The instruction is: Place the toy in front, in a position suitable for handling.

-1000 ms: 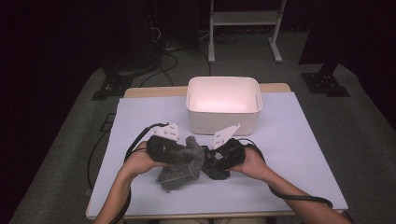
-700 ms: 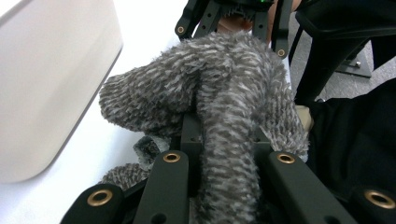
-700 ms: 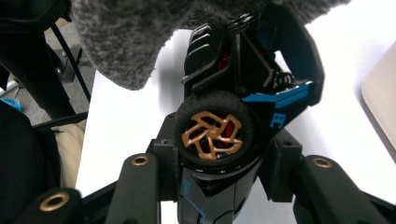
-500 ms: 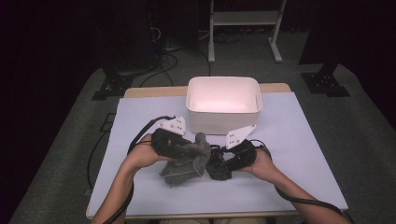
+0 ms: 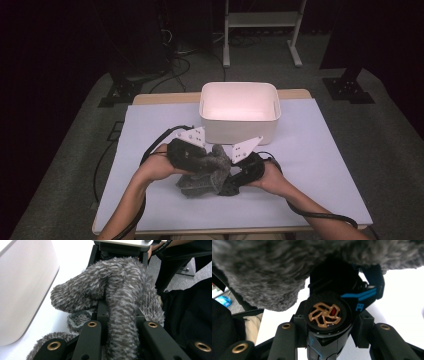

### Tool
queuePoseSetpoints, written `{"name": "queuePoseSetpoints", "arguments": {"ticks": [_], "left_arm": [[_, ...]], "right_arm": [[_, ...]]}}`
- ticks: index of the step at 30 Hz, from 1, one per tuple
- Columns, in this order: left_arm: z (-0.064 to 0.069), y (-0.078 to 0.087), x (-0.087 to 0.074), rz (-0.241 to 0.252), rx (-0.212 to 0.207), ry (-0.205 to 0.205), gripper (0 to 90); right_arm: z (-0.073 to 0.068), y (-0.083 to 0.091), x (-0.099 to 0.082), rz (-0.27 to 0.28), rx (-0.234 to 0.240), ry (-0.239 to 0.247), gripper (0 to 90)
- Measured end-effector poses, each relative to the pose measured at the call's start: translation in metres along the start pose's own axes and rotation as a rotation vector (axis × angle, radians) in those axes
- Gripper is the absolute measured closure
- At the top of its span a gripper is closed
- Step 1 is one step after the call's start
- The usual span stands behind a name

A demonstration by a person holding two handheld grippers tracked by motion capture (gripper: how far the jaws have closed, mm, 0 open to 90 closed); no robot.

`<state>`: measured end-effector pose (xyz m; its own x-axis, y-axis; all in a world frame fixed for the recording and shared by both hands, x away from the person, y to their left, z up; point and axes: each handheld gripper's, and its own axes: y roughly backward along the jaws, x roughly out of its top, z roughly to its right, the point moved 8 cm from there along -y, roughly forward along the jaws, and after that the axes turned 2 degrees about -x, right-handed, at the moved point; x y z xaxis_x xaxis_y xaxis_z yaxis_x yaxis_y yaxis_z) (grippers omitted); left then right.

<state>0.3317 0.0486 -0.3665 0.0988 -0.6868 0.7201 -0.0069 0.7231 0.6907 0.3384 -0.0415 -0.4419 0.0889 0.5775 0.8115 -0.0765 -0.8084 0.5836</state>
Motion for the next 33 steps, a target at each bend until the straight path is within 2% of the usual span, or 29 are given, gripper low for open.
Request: {"name": "queuePoseSetpoints", "arguments": {"ticks": [7, 12, 16, 22, 26, 33], "left_arm": [[0.002, -0.001, 0.001, -0.023, 0.005, -0.007, 76.4], [0.003, -0.001, 0.000, -0.018, 0.001, -0.010, 76.4], [0.002, 0.002, -0.007, -0.030, 0.018, 0.002, 76.3], [-0.001, 0.002, -0.017, -0.049, 0.019, 0.011, 76.3], [0.000, 0.002, -0.009, -0.048, 0.015, 0.001, 76.4], [0.002, -0.005, 0.018, -0.047, 0.009, -0.053, 76.4]], "right_arm": [[-0.001, 0.008, 0.000, -0.008, -0.001, 0.003, 53.6], [-0.001, 0.013, -0.003, -0.024, -0.031, 0.028, 56.1], [-0.001, 0.016, -0.004, -0.029, -0.035, 0.025, 56.1], [-0.001, 0.023, -0.008, -0.035, -0.038, 0.017, 56.2], [-0.001, 0.022, -0.007, -0.035, -0.042, 0.013, 56.2], [-0.004, 0.018, -0.005, -0.034, -0.054, 0.021, 56.1]]}}
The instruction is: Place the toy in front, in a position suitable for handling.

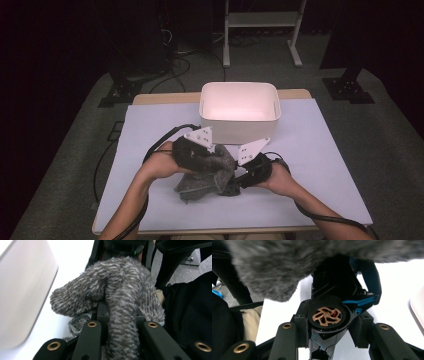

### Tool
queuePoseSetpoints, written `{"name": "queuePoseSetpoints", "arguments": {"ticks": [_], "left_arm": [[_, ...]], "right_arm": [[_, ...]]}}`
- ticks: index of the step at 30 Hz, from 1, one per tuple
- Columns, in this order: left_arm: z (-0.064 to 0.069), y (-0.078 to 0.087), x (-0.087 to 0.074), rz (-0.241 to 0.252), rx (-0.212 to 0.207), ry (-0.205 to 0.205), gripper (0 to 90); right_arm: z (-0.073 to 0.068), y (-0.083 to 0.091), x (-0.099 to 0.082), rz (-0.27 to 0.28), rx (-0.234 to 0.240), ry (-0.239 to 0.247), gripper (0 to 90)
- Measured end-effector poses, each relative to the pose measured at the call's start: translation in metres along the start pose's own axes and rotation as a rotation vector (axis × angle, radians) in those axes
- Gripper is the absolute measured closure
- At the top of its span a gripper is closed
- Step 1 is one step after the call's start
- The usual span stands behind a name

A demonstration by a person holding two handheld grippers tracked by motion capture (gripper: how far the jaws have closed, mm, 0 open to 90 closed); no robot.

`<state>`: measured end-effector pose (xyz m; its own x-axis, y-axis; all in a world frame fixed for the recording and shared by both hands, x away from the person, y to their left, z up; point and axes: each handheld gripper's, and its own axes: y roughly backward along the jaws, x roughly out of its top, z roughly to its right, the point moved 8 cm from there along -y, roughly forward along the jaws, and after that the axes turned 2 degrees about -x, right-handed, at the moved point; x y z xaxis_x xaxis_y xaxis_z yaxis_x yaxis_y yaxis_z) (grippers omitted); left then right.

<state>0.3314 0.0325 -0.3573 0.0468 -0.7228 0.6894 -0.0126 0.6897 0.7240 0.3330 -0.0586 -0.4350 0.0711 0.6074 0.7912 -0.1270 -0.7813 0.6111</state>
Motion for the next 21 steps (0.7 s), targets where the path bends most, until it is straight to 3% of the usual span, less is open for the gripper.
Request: {"name": "queuePoseSetpoints", "arguments": {"ticks": [2, 6, 16, 21], "left_arm": [[0.000, -0.004, 0.010, 0.007, -0.011, -0.012, 76.4], [-0.001, -0.013, 0.016, -0.028, -0.012, -0.033, 76.4], [-0.005, -0.007, 0.003, -0.005, -0.009, 0.014, 76.2], [-0.004, -0.009, 0.000, 0.022, -0.028, 0.027, 76.1]], "right_arm": [[-0.001, 0.000, 0.000, 0.009, 0.001, -0.001, 56.1], [-0.001, -0.001, 0.000, 0.014, -0.001, 0.011, 56.1], [0.003, 0.013, -0.010, 0.019, 0.004, -0.025, 56.3], [0.003, 0.018, -0.012, -0.019, -0.001, -0.023, 56.2]]}}
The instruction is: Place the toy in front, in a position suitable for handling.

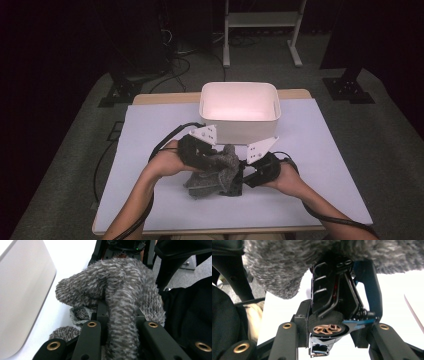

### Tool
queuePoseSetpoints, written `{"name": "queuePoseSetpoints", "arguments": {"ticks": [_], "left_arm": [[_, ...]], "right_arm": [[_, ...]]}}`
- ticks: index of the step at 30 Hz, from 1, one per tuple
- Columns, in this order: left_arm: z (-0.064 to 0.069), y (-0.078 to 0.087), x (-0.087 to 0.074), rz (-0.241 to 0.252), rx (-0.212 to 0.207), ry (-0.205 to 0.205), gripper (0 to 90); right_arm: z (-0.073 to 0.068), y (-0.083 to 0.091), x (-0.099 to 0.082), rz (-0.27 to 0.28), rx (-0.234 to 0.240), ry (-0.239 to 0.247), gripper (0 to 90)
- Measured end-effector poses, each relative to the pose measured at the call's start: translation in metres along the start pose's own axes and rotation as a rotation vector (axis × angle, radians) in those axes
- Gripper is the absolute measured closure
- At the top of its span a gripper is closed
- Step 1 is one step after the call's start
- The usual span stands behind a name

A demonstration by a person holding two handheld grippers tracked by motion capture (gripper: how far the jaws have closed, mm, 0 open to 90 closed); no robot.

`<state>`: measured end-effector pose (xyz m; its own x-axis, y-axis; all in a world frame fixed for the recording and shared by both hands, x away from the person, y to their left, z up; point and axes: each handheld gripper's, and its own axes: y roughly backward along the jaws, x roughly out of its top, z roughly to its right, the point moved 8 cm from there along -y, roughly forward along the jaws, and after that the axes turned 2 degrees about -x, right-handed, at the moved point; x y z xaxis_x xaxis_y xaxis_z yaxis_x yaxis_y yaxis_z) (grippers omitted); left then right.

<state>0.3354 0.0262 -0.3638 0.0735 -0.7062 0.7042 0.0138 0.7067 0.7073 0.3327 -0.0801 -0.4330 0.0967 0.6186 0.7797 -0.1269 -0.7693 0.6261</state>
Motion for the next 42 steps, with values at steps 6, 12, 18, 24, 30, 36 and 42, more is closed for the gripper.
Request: {"name": "queuePoseSetpoints", "arguments": {"ticks": [6, 12, 18, 24, 30, 36, 42], "left_arm": [[0.003, -0.003, 0.001, 0.026, -0.020, 0.000, 76.1], [0.004, -0.008, 0.005, 0.032, -0.031, -0.010, 76.1], [0.006, -0.012, 0.009, 0.031, -0.038, -0.019, 76.1], [0.003, -0.010, 0.004, 0.039, -0.026, 0.006, 75.7], [0.003, -0.017, 0.002, 0.036, -0.037, 0.015, 75.7], [0.004, -0.019, 0.002, 0.028, -0.040, 0.014, 75.7], [0.003, -0.025, 0.000, 0.009, -0.038, 0.014, 75.6]], "right_arm": [[-0.002, 0.005, 0.000, -0.043, -0.007, 0.016, 56.1], [-0.001, 0.009, 0.001, -0.052, 0.006, 0.005, 55.3], [-0.001, 0.013, 0.006, -0.063, 0.009, 0.013, 54.3], [0.000, 0.018, 0.001, -0.093, 0.003, 0.007, 55.4], [0.003, 0.023, -0.005, -0.108, 0.001, 0.002, 55.6], [0.001, 0.028, -0.009, -0.143, 0.005, 0.012, 55.6], [0.002, 0.035, -0.017, -0.155, 0.007, 0.008, 56.1]]}}
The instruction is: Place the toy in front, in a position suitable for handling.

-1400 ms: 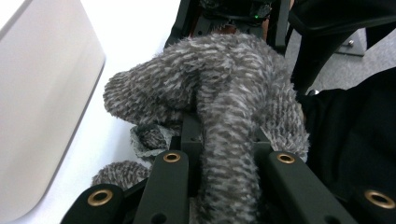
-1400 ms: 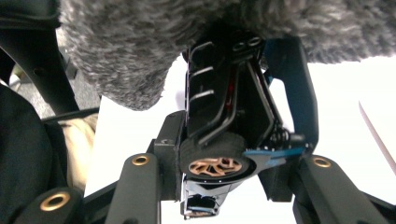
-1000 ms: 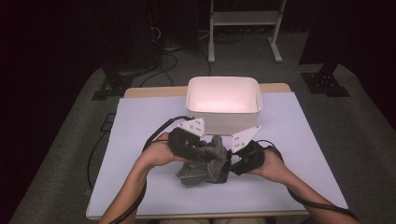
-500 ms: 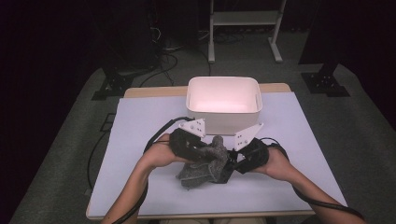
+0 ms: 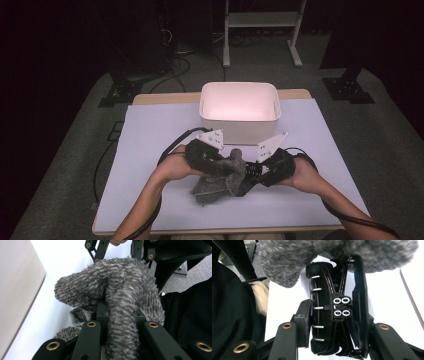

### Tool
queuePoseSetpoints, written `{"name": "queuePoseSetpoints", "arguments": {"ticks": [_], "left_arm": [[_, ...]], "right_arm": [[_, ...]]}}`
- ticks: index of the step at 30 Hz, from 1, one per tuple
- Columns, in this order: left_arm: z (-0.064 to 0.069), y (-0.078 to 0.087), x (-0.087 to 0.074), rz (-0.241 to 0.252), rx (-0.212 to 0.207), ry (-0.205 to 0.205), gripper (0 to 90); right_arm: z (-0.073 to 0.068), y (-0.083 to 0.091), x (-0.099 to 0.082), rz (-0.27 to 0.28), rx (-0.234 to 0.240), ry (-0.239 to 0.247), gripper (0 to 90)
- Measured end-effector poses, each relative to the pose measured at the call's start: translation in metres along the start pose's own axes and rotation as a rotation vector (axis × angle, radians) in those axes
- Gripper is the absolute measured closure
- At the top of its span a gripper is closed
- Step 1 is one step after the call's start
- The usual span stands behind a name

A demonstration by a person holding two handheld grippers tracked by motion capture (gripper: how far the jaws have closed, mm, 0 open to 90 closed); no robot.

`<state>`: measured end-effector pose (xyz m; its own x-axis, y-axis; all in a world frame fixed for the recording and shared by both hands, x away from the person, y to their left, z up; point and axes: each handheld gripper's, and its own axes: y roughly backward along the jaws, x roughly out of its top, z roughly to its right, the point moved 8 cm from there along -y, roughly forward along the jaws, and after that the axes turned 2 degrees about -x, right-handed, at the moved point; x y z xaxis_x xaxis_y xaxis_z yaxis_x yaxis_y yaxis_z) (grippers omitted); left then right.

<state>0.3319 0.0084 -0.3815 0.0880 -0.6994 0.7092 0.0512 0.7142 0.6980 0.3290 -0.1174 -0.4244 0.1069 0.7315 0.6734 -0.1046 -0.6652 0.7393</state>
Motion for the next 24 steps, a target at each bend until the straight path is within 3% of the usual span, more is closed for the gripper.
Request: {"name": "queuePoseSetpoints", "arguments": {"ticks": [12, 17, 24], "left_arm": [[0.000, -0.019, 0.000, -0.006, -0.016, 0.004, 75.6], [-0.001, -0.036, -0.004, -0.022, -0.037, 0.017, 75.6], [-0.001, -0.057, -0.004, -0.022, -0.074, 0.022, 75.6]], "right_arm": [[0.000, 0.008, -0.024, 0.025, 0.002, -0.023, 56.5], [-0.002, 0.010, -0.030, 0.047, 0.000, -0.019, 56.8], [-0.002, 0.015, -0.053, 0.046, 0.018, -0.056, 57.6]]}}
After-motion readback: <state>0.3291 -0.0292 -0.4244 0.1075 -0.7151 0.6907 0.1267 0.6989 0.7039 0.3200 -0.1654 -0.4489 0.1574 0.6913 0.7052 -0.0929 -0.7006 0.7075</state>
